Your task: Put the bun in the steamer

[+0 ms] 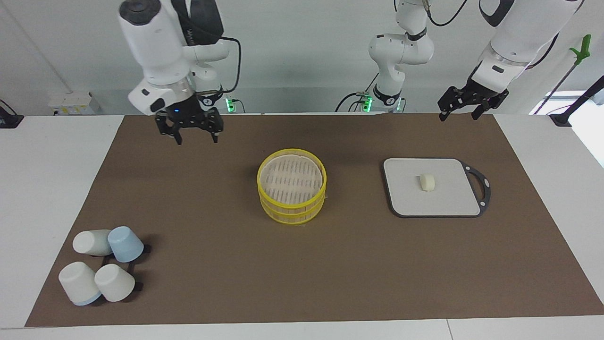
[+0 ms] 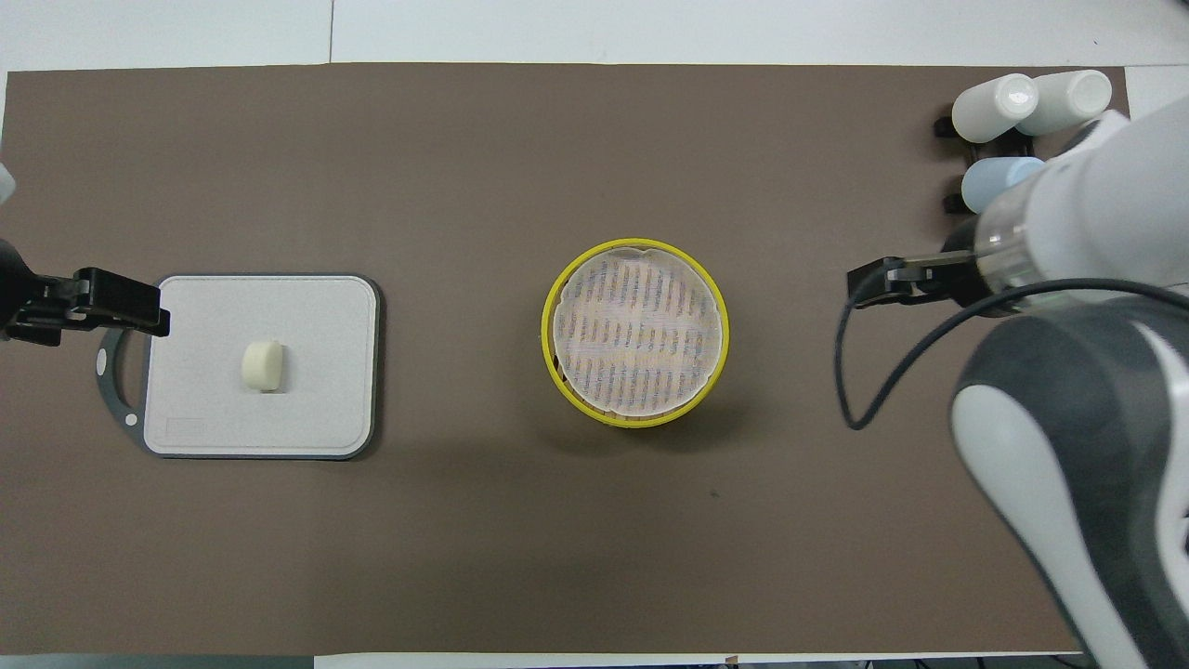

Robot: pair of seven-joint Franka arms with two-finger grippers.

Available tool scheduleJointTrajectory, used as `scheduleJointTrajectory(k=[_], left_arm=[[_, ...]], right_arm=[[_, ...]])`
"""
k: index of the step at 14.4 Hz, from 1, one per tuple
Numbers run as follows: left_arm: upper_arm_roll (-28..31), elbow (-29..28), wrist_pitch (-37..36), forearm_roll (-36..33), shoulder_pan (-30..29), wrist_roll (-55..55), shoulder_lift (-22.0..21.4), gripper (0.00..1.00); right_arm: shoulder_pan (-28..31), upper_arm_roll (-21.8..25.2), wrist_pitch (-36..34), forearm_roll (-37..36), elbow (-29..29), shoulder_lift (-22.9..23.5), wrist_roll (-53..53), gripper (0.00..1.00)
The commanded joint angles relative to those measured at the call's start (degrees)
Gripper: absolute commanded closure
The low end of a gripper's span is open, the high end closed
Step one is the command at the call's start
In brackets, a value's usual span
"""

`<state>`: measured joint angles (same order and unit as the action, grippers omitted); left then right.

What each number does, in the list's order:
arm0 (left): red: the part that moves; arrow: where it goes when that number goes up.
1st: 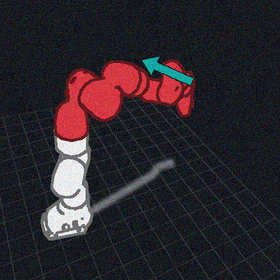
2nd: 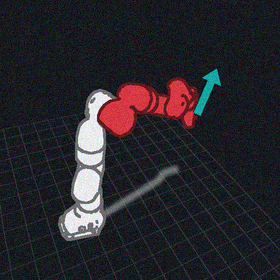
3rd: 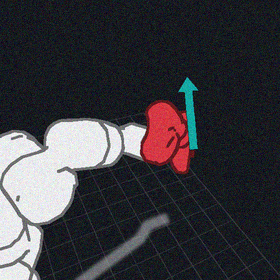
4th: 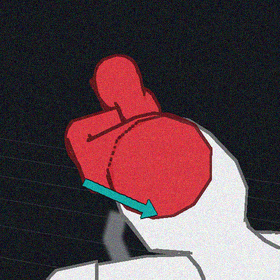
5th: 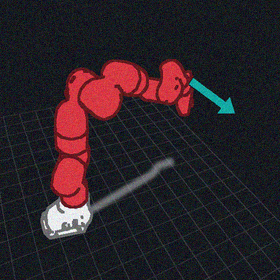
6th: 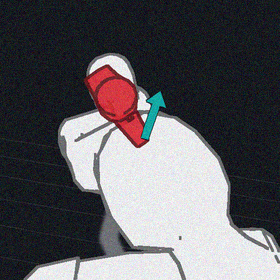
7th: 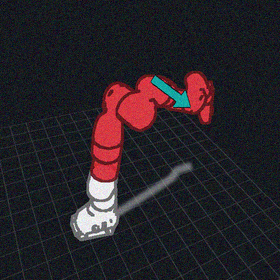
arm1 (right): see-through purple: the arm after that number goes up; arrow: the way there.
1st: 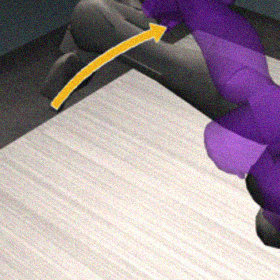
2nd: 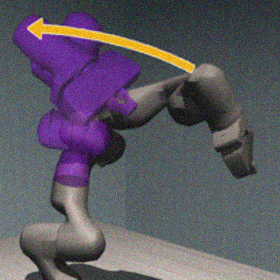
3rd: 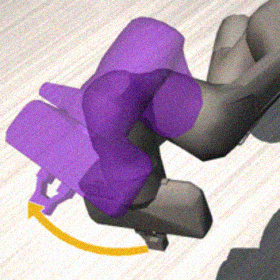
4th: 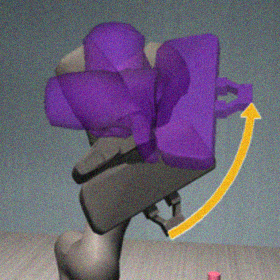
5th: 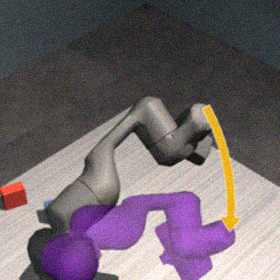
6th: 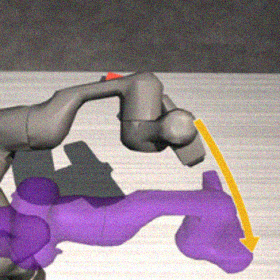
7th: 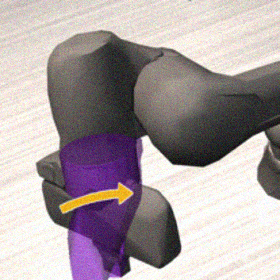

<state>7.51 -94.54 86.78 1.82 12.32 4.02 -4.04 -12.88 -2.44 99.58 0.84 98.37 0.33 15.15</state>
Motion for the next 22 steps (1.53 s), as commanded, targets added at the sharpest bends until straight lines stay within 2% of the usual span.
scheduleJointTrajectory(k=[1,4,7,11,13,15,21,22], left_arm=[[0.7,-14.1,9.4,0.0,-0.1,-2.7,-7.5,0.0],[0.7,-21.1,15.7,0.0,-1.7,-6.0,-8.7,0.0],[0.7,-25.7,21.0,0.0,-3.3,-8.1,-8.7,0.0],[0.7,-31.7,27.3,0.0,-4.0,-9.0,-8.2,0.0],[0.6,-34.4,33.2,0.0,-4.0,-9.0,-6.2,0.0],[0.5,-34.9,37.2,0.0,-3.9,-9.1,-3.3,0.0],[0.5,-36.8,44.2,0.0,-3.7,-13.1,1.7,0.0],[0.5,-37.6,45.2,0.0,-3.8,-13.1,2.3,0.0]], right_arm=[[-6.8,0.3,1.1,0.5,-4.5,4.7,11.6,0.02],[-13.7,0.3,0.2,0.4,-15.1,13.7,19.9,0.02],[-20.0,0.3,1.3,0.1,-18.7,19.3,22.0,0.02],[-25.3,0.4,4.9,-0.3,-19.0,23.6,27.9,0.02],[-26.0,0.4,7.1,0.0,-18.9,25.1,28.3,0.02],[-26.0,0.3,8.0,0.1,-18.2,25.2,28.8,0.02],[-25.2,0.5,11.2,0.0,-17.1,26.5,30.4,0.02],[-25.6,0.6,11.2,0.0,-16.5,26.6,30.5,0.05]])
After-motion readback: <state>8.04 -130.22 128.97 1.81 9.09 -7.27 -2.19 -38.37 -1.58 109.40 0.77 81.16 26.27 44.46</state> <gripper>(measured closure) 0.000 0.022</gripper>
